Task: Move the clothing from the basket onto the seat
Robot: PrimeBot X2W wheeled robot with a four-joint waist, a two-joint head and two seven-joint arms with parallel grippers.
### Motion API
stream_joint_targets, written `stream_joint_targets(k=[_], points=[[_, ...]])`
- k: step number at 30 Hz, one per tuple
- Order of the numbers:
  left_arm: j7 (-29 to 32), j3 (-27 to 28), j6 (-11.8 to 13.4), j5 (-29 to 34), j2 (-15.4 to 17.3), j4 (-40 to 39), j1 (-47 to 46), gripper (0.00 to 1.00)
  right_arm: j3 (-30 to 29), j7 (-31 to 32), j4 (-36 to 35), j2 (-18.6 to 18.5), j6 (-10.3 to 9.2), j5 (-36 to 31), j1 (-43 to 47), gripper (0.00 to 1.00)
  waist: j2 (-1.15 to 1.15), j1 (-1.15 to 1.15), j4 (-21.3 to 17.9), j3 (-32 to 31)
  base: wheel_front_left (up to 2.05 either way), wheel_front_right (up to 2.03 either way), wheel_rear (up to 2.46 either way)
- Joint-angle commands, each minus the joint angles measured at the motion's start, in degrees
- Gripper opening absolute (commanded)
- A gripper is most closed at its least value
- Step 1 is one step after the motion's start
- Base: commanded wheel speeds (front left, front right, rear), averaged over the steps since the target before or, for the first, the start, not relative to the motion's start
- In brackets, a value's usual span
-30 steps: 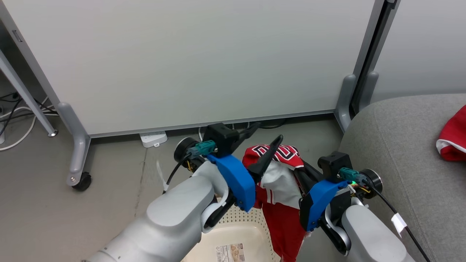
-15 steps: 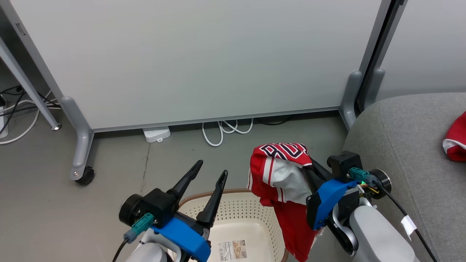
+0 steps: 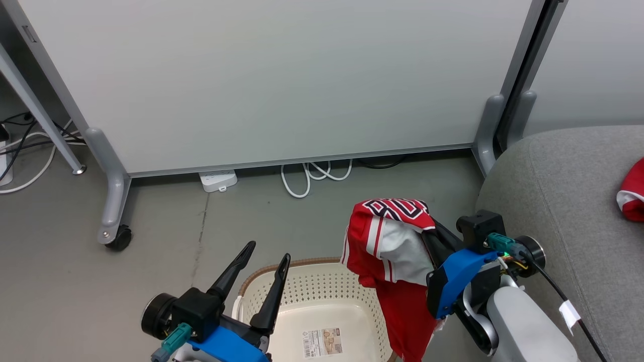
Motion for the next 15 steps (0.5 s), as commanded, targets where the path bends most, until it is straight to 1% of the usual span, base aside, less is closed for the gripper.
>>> stream_joint_targets(k=[1, 11, 15], points=[[-0.16, 0.76, -0.54, 0.63, -0.12, 0.30, 0.88, 1.00, -0.09, 0.03, -0.40, 0.14, -0.02, -0.25, 0.27, 0.00, 0.00, 0.00, -0.05, 0.02, 0.00, 0.00, 0.00], [-0.16, 3.68, -2.90, 3.55, -2.36, 1.55, 1.91, 1.00, -0.30, 0.22, -0.33, 0.23, -0.02, 0.00, 0.58, 0.00, 0.00, 0.00, -0.57, -0.20, 0.00, 0.00, 0.00], [-0.16, 4.92, -3.37, 4.19, -2.88, 1.83, 2.12, 1.00, -0.25, 0.20, -0.33, 0.33, -0.02, 0.15, 0.31, 0.00, 0.00, 0.00, -1.71, -0.11, 0.00, 0.00, 0.00]])
